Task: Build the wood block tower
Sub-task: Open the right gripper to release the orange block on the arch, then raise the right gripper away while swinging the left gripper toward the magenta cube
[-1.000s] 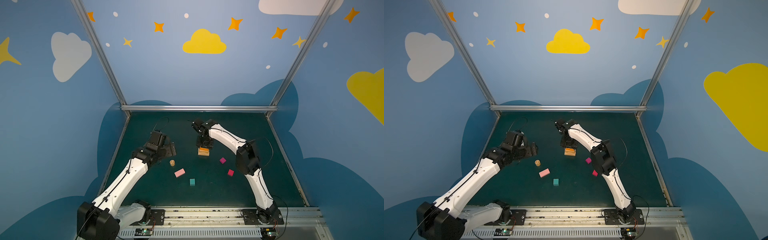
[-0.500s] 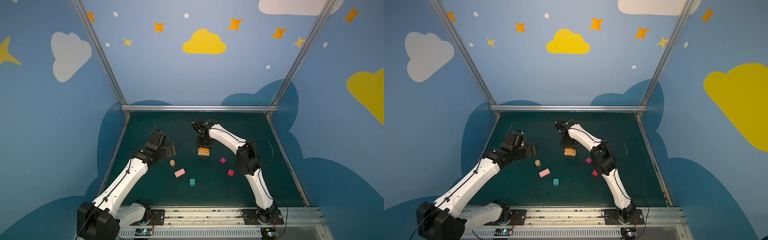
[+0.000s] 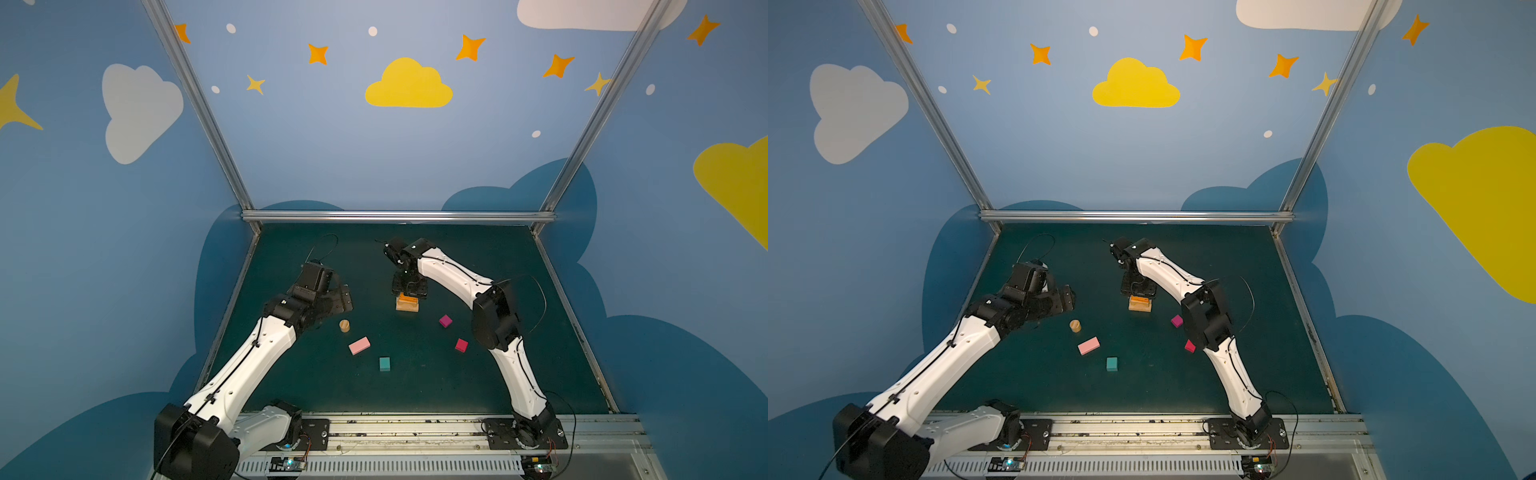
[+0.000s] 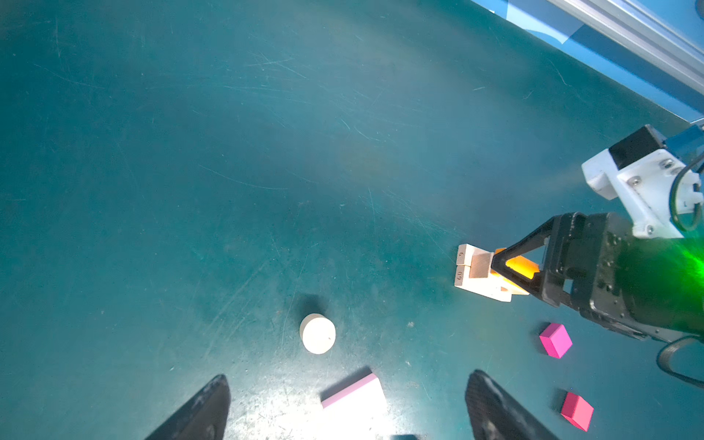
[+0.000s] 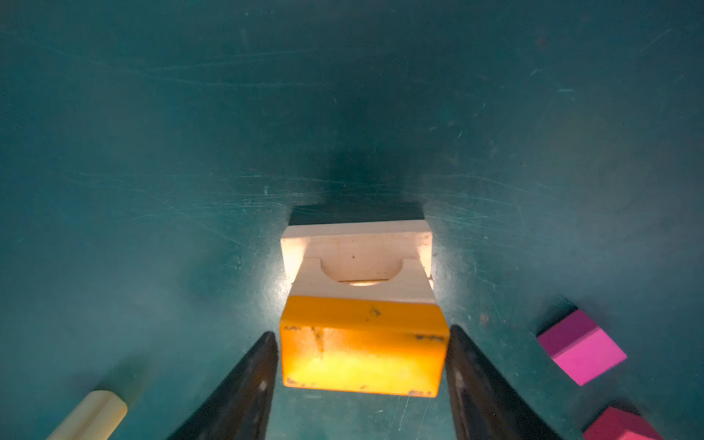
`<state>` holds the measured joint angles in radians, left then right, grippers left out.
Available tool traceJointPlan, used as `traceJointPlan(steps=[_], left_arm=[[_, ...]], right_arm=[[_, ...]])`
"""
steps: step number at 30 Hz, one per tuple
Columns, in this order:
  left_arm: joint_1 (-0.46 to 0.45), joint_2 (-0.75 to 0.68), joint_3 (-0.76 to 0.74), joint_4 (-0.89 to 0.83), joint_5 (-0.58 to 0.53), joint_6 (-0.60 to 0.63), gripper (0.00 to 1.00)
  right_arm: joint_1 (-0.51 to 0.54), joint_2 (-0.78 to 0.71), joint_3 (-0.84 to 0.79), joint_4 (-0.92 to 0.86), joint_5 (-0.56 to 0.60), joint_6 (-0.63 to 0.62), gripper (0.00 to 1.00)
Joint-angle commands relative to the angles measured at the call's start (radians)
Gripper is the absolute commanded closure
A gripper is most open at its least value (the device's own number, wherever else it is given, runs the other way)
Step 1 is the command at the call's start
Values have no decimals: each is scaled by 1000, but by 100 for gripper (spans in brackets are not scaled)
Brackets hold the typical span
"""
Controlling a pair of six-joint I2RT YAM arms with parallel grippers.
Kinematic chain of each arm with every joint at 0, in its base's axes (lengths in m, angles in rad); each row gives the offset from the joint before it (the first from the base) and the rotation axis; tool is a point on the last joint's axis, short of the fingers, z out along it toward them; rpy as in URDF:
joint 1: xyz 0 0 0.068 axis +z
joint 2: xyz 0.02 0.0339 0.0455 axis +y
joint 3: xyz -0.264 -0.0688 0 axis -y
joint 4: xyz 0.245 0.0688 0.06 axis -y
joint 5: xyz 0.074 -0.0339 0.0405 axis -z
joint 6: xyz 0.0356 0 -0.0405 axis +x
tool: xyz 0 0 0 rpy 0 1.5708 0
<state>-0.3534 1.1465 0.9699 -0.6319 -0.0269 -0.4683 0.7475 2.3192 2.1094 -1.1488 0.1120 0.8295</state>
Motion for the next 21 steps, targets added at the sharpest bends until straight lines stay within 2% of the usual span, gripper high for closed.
traceJointPlan(steps=[1, 4, 11, 21], left_arm=[[5, -2, -10, 1, 4, 2, 4], [4, -1, -12, 1, 4, 1, 4], [4, -1, -11, 1, 2, 2, 4], [4, 11, 20, -31, 4, 10, 4]], right_arm=[[-4, 10, 10, -23, 3, -1, 31], [-4, 8, 9, -26, 3, -3, 30], [-3, -24, 10, -23, 11, -17, 15], [-7, -185, -12, -26, 36, -59, 13]])
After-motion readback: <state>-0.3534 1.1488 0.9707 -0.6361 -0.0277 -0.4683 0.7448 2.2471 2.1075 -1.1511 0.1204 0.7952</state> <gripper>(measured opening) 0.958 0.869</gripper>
